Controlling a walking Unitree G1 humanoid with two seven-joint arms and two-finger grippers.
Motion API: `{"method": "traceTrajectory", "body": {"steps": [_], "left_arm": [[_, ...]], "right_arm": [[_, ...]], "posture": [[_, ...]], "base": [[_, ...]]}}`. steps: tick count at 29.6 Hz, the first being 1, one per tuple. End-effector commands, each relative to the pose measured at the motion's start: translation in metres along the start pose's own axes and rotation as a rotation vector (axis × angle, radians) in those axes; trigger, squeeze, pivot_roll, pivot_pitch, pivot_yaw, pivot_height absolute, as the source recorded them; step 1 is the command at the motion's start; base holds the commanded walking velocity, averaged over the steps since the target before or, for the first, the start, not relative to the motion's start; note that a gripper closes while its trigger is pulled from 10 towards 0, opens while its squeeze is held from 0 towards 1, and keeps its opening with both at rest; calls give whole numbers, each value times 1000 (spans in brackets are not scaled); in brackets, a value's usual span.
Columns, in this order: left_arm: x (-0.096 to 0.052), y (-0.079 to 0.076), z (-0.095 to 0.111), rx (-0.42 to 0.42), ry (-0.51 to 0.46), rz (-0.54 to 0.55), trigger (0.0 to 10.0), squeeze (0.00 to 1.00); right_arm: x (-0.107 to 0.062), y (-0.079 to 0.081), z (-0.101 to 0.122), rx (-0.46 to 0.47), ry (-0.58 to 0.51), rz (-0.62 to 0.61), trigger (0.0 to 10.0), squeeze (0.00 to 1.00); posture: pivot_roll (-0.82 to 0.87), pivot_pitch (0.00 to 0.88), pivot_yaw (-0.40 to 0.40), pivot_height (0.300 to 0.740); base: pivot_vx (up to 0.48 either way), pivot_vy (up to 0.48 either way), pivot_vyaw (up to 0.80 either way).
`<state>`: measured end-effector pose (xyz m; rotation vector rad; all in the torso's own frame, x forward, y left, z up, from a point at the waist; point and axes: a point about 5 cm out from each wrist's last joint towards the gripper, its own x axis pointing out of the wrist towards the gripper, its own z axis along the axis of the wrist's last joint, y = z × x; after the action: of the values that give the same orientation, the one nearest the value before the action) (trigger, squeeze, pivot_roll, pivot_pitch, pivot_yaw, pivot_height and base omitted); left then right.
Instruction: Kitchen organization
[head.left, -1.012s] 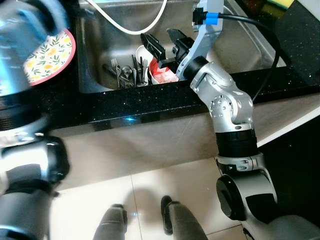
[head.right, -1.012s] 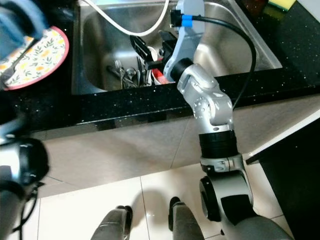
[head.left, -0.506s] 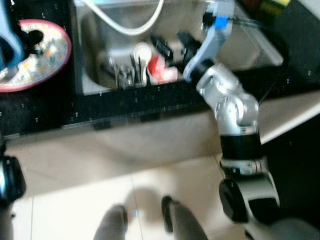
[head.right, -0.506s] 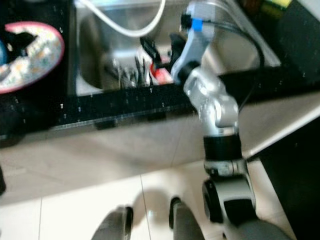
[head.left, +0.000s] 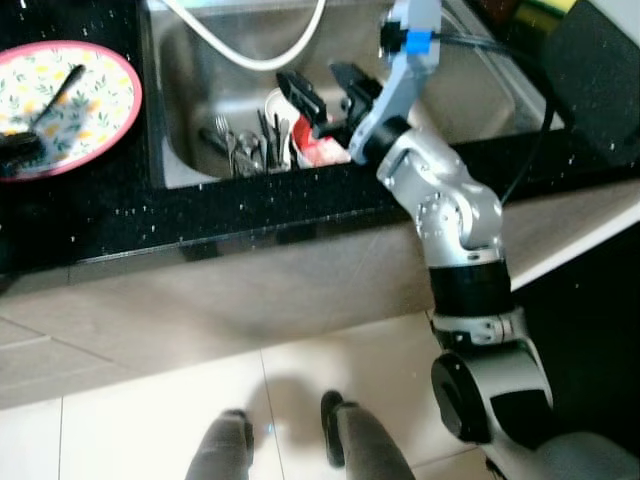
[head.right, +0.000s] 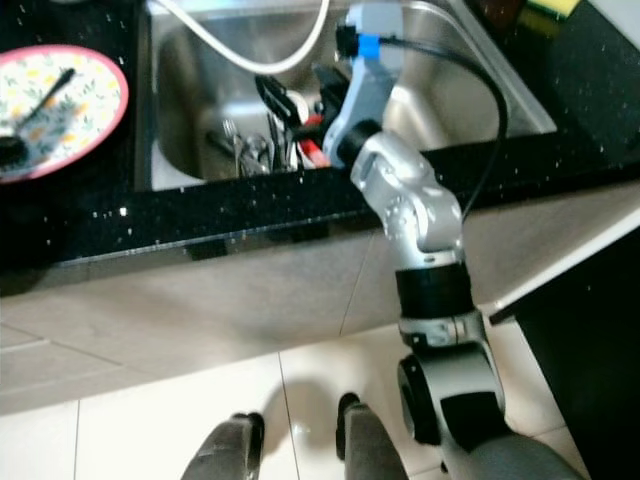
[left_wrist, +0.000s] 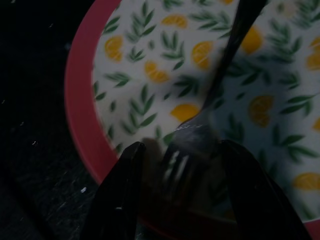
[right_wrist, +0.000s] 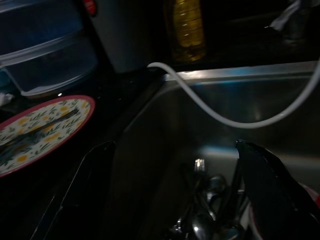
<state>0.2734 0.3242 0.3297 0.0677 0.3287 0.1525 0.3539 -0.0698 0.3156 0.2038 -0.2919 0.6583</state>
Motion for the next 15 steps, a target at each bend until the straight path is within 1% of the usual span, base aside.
{"method": "traceTrajectory", "body": {"steps": [1,5,8,9,10,11,12,13,14,15], "left_arm": [[-5,9,1,24,7,30,10000,0],[-4,4,6,41,-21,0,10000,0],[-1,4,5,42,-19,-3,10000,0],[4,6,3,32,-8,-6,8627,0],[11,6,-1,11,8,-22,5843,0],[15,7,-3,-5,19,-35,5843,0],[15,7,-3,-5,19,-35,5843,0],[19,7,-6,-19,32,-45,4667,0],[22,5,-10,-18,47,-53,1176,0],[23,4,-13,-12,57,-58,314,0]], "right_arm": [[0,2,0,2,-3,12,10000,0],[0,1,0,1,-6,10,10000,0],[0,1,1,0,-7,9,10000,0],[0,0,1,0,-7,9,10000,0],[0,0,1,-1,-8,9,10000,0],[0,0,1,-1,-8,9,10000,0],[0,0,1,-1,-8,9,10000,0],[1,1,1,-2,-8,10,10000,0],[0,1,2,-3,-9,9,10000,0],[-1,0,2,-4,-10,7,10000,0]], "posture": [[172,235,-49,740],[166,229,-47,740],[168,229,-47,740],[168,230,-47,740],[167,232,-48,740],[164,233,-46,740],[164,233,-46,740],[158,234,-43,740],[158,234,-43,740],[158,234,-43,740]], "base": [[0,0,0],[0,0,0],[0,0,0],[0,0,0],[0,0,0],[0,0,0],[0,0,0],[0,0,0],[0,0,0],[0,0,0]]}}
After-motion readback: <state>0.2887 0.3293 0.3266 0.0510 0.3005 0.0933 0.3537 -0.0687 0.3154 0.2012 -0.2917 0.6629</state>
